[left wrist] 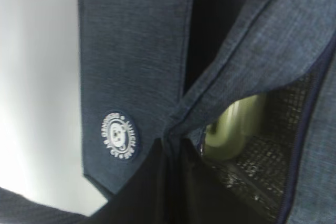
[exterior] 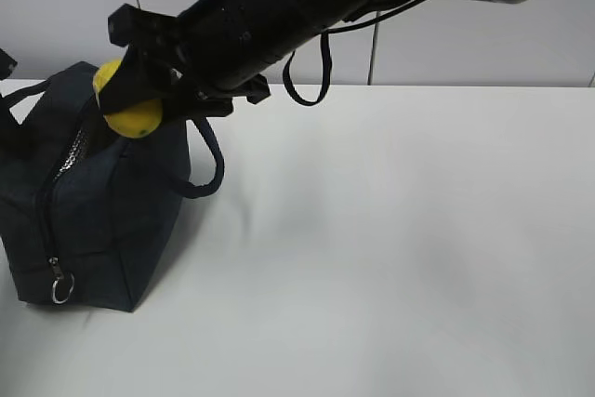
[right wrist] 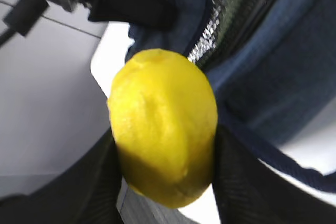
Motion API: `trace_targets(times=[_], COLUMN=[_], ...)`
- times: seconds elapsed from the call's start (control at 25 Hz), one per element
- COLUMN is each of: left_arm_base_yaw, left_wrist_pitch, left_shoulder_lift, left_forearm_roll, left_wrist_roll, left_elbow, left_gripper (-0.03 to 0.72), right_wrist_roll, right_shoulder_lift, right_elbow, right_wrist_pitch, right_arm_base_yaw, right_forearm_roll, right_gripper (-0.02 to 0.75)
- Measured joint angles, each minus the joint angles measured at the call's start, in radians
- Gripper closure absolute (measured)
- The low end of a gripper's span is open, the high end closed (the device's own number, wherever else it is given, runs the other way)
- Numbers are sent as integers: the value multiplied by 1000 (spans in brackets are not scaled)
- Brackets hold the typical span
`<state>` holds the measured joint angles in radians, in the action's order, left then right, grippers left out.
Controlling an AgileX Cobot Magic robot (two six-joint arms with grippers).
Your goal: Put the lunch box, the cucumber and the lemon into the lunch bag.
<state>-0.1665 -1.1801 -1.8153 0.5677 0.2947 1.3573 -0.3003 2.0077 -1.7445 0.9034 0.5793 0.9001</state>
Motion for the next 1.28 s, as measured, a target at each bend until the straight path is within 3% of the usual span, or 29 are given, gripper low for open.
trace_targets(times=[0.44,0.8,1.28], left_arm_base_yaw=[0,0,0], left_wrist_pitch=[-27,-30,-29], left_shoulder_lift=[0,0,0], left_forearm_roll=[119,224,245], left_wrist_roll=[51,101,120], left_elbow=[0,0,0], left_gripper=[694,694,694], right_wrist_roll=[-95,-242,-263], right_shoulder_lift=[17,140,179], right_elbow=[-2,-2,-2], right_wrist_pitch=[-180,-217,-243], right_arm_base_yaw=[0,0,0], right_forearm_roll=[120,370,383], right_gripper=[365,365,358])
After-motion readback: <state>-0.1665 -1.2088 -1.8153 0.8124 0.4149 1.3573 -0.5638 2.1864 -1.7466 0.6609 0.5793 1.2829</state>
